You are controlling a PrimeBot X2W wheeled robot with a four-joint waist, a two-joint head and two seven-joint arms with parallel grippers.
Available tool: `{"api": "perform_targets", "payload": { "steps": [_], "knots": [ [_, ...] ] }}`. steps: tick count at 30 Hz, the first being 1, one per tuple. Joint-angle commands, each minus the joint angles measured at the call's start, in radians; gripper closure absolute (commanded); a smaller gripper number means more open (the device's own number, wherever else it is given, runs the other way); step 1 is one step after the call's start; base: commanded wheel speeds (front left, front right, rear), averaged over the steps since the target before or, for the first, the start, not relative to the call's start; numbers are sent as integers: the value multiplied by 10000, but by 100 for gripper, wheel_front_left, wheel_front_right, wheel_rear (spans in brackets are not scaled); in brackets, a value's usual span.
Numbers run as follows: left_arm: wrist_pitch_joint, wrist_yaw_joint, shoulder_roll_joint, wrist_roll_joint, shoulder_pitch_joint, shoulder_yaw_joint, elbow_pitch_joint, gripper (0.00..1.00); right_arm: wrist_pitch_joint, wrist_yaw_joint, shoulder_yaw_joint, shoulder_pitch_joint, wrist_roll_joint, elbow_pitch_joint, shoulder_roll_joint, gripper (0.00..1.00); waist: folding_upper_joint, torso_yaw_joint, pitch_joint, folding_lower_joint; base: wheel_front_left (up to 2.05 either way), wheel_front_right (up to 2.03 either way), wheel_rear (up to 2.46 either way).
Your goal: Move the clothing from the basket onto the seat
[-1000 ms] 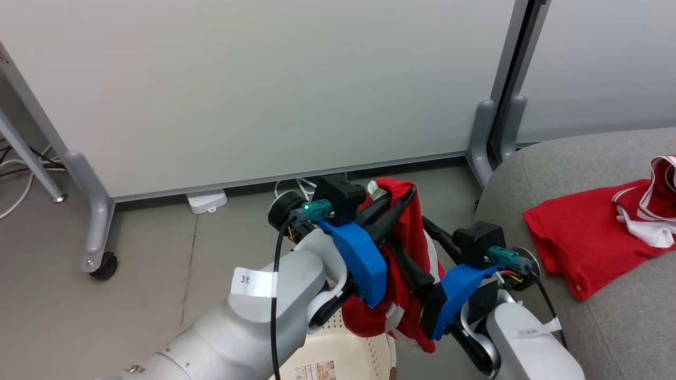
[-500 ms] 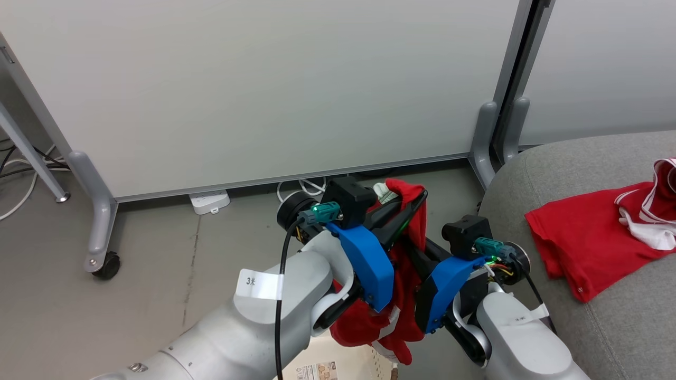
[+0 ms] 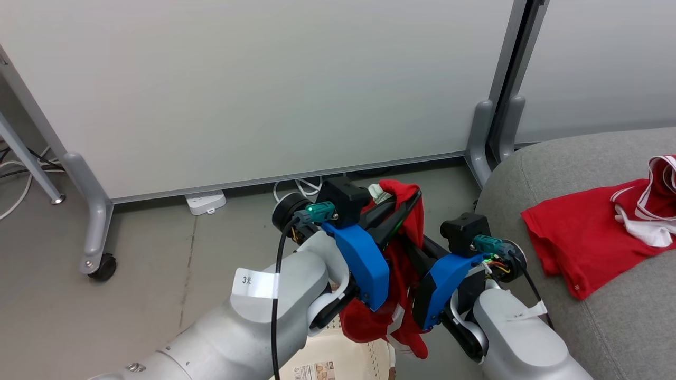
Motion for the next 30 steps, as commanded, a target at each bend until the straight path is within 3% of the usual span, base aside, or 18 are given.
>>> {"api": "perform_targets", "payload": {
  "steps": [1,15,16,17,18,19,26,30],
  "knots": [
    [-48,-13,49,-69,-116,-7,30,100,-86,1,37,-128,91,81,-5,100,0,-8,2,-1,0,0,0],
    [-102,-13,59,-235,82,14,-36,100,-335,1,290,-266,331,469,-5,100,0,-67,-51,-1,0,0,0],
    [-105,-13,57,-237,97,16,-33,87,-350,1,302,-277,322,494,-5,100,0,-70,-56,-1,0,0,0],
    [-107,-13,59,-247,113,22,-29,57,-369,1,311,-290,324,511,-5,100,0,-74,-58,-1,0,0,0],
    [-105,-13,66,-245,134,37,-12,4,-387,1,319,-304,334,525,-5,100,0,-79,-58,-1,0,0,0],
    [-109,-13,75,-244,177,62,11,0,-387,1,324,-324,338,542,-5,100,0,-84,-57,-1,0,0,0],
    [-123,266,322,381,872,413,-261,0,-559,1,230,-478,431,572,-5,100,0,-141,9,-1,0,0,0],
    [-126,525,798,1203,1867,1294,-1080,0,-636,1,103,-485,448,635,-5,100,0,-174,74,-1,0,0,0]
  ]
}}
